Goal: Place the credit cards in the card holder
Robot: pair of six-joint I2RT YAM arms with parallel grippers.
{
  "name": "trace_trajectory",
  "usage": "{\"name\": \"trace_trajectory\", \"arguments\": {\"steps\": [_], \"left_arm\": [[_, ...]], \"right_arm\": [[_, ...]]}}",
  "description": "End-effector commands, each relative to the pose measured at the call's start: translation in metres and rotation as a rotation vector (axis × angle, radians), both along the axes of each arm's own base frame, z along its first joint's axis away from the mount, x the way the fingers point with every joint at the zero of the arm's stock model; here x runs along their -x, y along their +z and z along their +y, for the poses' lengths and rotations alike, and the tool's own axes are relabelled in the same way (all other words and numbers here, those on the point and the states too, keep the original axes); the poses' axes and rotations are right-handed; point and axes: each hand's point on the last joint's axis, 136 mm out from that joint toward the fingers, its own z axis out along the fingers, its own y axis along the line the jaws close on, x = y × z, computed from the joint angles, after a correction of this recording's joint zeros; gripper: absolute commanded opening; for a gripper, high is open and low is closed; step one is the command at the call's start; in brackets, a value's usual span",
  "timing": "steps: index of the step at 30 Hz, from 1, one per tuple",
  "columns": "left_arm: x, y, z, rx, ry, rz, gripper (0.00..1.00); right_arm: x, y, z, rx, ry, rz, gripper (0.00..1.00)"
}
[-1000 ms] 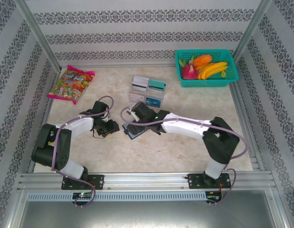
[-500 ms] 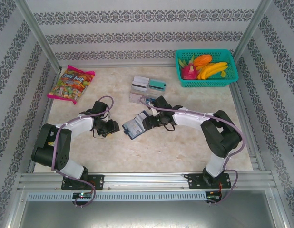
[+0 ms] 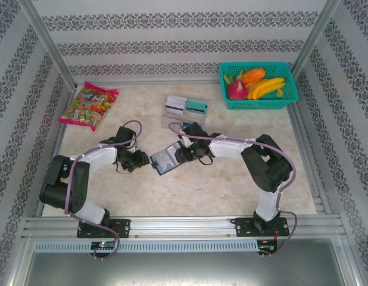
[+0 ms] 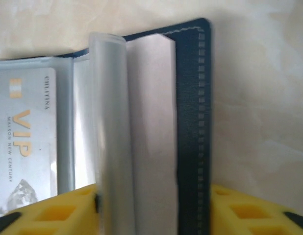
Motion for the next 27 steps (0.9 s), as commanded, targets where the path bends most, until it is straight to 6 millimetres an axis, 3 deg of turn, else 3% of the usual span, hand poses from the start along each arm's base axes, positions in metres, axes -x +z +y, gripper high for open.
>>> {"name": "trace_trajectory", "arguments": {"steps": [1, 3, 5, 8, 10, 13, 19, 27], "left_arm": [[0.014, -0.009, -0.022, 0.096, -0.041, 0.07, 0.43], [0.015, -0.008, -0.024, 0.115, -0.034, 0.067, 0.44], [0.015, -0.006, -0.026, 0.13, -0.027, 0.065, 0.44], [0.015, -0.005, -0.029, 0.158, -0.008, 0.065, 0.45], [0.013, -0.003, -0.032, 0.183, 0.006, 0.061, 0.45], [0.01, 0.002, -0.036, 0.228, 0.033, 0.048, 0.47], [-0.004, 0.017, -0.046, 0.356, 0.087, 0.001, 0.51], [-0.003, 0.005, -0.056, 0.447, 0.116, 0.032, 0.48]], "right_arm": [[0.005, 0.0, 0.011, -0.044, 0.021, 0.026, 0.41], [0.008, 0.002, 0.015, -0.074, 0.027, 0.035, 0.33], [0.011, 0.0, 0.015, -0.092, 0.023, 0.048, 0.32], [0.017, -0.005, 0.014, -0.136, 0.008, 0.087, 0.21], [0.019, -0.01, 0.014, -0.171, -0.007, 0.111, 0.07], [0.023, -0.013, 0.014, -0.221, -0.024, 0.146, 0.0], [0.024, -0.026, 0.009, -0.285, -0.071, 0.212, 0.0], [0.022, -0.034, 0.006, -0.348, -0.108, 0.25, 0.0]]}}
